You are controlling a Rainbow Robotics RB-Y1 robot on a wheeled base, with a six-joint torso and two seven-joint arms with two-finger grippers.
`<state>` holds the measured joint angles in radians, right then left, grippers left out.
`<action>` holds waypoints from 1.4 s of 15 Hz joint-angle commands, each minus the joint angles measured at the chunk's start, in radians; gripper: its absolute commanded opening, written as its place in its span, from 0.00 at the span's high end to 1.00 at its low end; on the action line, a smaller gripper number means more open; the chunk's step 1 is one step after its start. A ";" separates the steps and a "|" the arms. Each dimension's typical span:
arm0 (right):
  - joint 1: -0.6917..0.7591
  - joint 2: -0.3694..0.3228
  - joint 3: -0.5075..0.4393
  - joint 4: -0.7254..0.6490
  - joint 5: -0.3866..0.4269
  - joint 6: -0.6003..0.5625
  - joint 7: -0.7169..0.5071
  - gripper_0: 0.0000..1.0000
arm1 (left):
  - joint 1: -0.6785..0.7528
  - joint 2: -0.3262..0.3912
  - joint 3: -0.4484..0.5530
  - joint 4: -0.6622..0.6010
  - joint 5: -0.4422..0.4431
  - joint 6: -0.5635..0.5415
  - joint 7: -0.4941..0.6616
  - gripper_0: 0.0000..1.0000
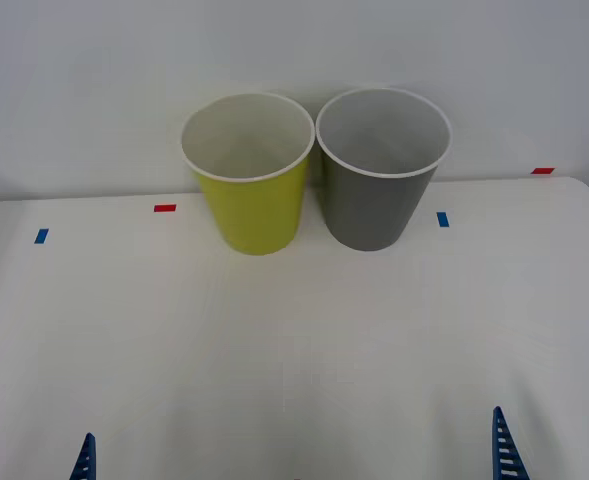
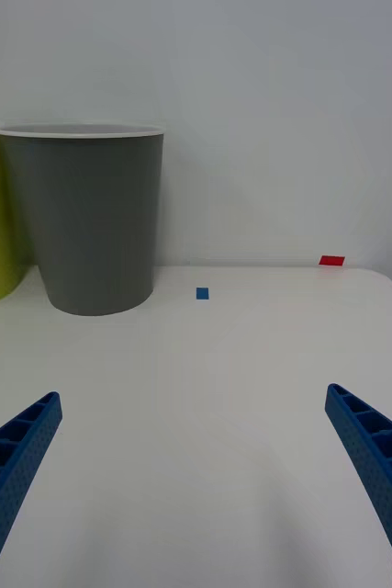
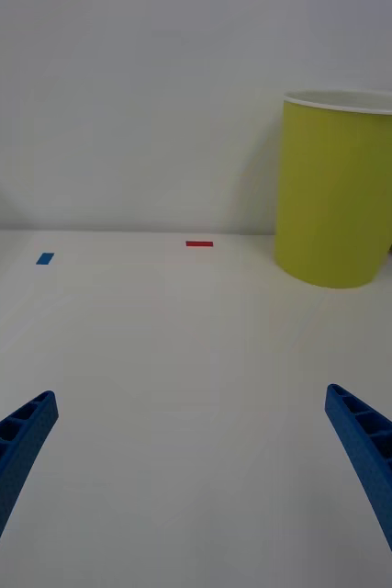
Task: Put cans in the gray bin and PET bottles in the light green bin.
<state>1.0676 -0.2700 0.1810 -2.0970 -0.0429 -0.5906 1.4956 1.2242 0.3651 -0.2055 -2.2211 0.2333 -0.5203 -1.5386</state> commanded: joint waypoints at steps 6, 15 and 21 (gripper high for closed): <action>0.000 0.000 0.000 0.000 0.000 0.000 0.000 0.00 | 0.000 0.000 0.000 0.000 0.000 0.000 0.000 0.00; 0.000 0.000 0.000 0.000 0.000 0.000 0.000 0.00 | 0.000 0.000 0.000 0.000 0.000 0.000 0.000 0.00; 0.000 0.000 0.000 0.000 0.000 0.000 0.000 0.00 | 0.000 0.000 0.000 0.000 0.000 0.000 0.000 0.00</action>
<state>1.0676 -0.2700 0.1810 -2.0970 -0.0429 -0.5906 1.4956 1.2242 0.3651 -0.2055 -2.2212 0.2331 -0.5202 -1.5386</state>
